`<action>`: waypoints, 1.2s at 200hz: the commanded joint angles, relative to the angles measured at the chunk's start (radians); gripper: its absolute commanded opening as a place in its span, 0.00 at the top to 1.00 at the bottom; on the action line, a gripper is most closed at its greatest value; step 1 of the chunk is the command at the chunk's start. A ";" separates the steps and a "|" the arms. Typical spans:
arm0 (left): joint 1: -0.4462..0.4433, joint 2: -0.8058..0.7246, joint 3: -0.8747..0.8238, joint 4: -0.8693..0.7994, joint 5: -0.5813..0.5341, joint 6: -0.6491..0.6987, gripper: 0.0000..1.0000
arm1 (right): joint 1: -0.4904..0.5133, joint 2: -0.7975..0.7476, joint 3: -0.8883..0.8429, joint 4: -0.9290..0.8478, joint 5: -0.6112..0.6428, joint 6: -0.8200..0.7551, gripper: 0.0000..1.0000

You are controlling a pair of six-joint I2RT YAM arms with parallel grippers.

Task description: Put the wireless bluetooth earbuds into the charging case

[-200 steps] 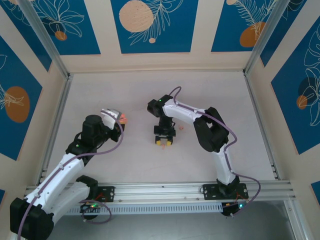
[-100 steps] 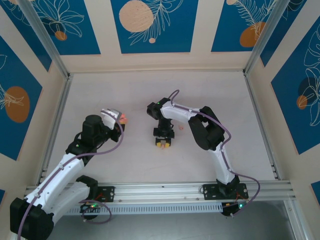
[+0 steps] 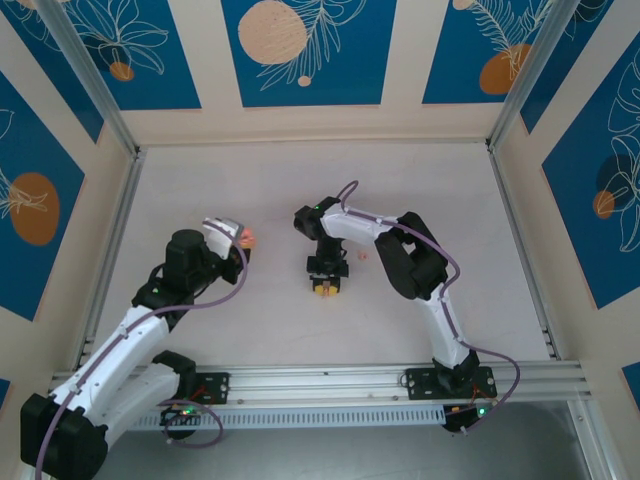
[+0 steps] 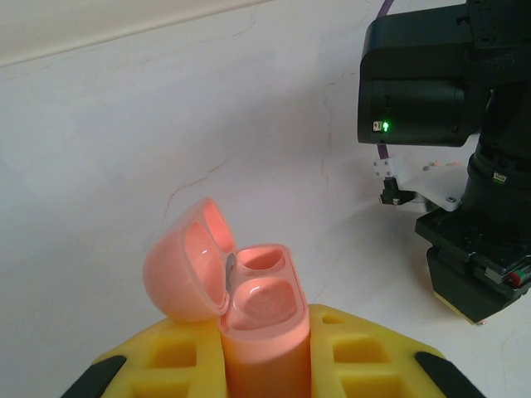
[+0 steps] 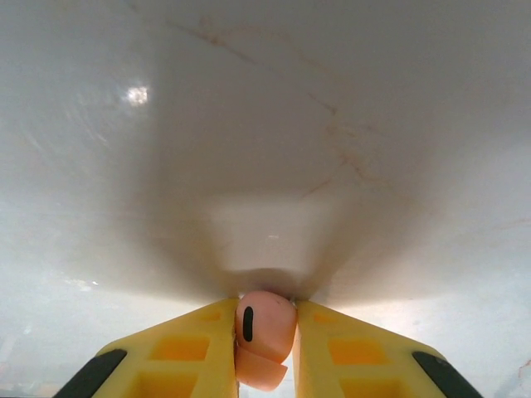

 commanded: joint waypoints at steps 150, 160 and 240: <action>-0.023 0.245 -0.161 0.685 0.555 -0.149 0.84 | -0.082 -0.804 -0.564 0.824 0.038 -0.524 0.80; -0.034 0.270 -0.160 0.728 0.589 -0.145 0.84 | -0.086 -0.833 -0.578 0.855 0.012 -0.569 0.80; -0.061 0.435 -0.114 1.003 0.766 -0.198 0.84 | -0.041 -0.906 -0.610 1.010 -0.131 -0.770 0.81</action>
